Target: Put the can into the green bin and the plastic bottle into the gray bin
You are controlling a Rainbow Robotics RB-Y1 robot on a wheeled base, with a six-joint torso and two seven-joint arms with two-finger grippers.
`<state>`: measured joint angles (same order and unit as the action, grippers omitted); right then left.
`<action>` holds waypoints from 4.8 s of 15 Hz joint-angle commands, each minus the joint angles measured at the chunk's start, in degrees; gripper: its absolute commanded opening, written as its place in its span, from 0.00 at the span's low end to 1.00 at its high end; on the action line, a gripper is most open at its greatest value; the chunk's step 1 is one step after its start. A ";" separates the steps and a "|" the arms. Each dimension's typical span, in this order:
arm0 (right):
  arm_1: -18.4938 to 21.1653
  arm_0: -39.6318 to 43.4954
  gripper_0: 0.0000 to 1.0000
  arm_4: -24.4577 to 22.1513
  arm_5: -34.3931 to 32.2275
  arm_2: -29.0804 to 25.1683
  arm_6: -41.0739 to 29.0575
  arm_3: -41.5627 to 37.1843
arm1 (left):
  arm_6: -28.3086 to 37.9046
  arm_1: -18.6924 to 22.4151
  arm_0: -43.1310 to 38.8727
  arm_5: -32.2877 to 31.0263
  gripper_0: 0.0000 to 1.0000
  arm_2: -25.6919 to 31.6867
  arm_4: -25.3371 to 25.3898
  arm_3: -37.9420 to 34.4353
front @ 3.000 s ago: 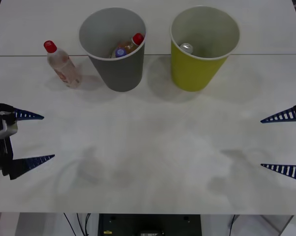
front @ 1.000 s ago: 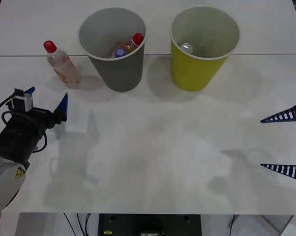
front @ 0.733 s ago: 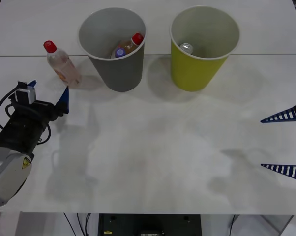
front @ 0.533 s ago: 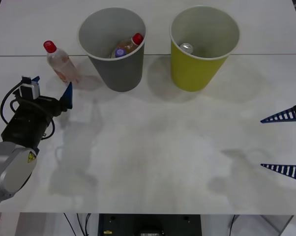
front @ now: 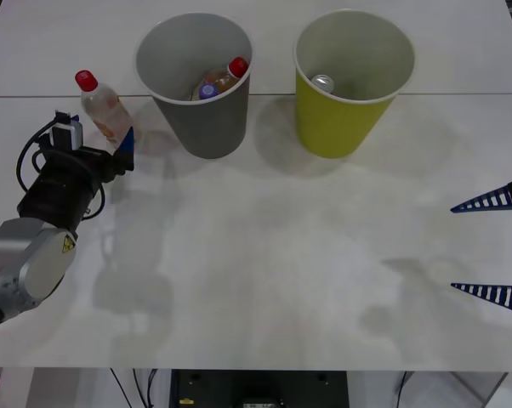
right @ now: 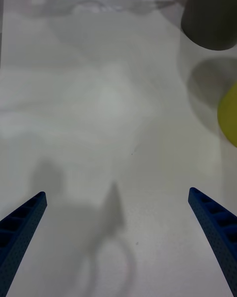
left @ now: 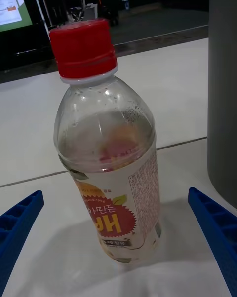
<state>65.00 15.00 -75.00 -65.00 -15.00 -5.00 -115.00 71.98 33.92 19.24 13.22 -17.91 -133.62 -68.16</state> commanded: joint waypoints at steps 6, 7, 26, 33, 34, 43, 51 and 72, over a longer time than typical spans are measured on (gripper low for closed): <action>0.00 0.00 1.00 0.00 0.00 0.00 0.00 0.00 | 0.26 -0.87 6.42 -0.12 1.00 -1.95 1.96 6.81; 0.00 0.00 1.00 0.00 0.00 0.00 0.00 0.00 | 0.35 -1.22 7.04 -0.12 1.00 -1.87 2.04 7.87; 0.00 0.00 1.00 0.00 0.00 0.00 0.00 0.00 | 0.53 -2.54 10.29 -0.74 0.00 -1.95 3.89 11.29; 0.00 0.00 1.00 0.00 0.00 0.00 0.00 0.00 | -0.97 0.18 7.83 -1.88 0.00 -1.95 5.12 7.16; 0.00 0.00 1.00 0.00 0.00 0.00 0.00 0.00 | -0.88 2.29 5.81 -4.51 0.00 -1.69 5.56 3.21; 0.00 0.00 1.00 0.00 0.00 0.00 0.00 0.00 | 2.11 27.69 -3.34 -38.70 0.00 0.60 9.07 -25.71; 0.00 0.00 1.00 0.00 0.00 0.00 0.00 0.00 | -1.32 35.69 -3.25 -70.08 0.00 10.00 16.37 -40.21; 0.00 0.00 1.00 0.00 0.00 0.00 0.00 0.00 | -9.32 15.91 59.68 -101.28 0.00 -4.94 22.43 -1.54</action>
<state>65.00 15.00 -75.00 -65.00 -15.00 -5.00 -115.00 62.74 51.77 77.72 -88.08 -22.77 -109.72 -71.35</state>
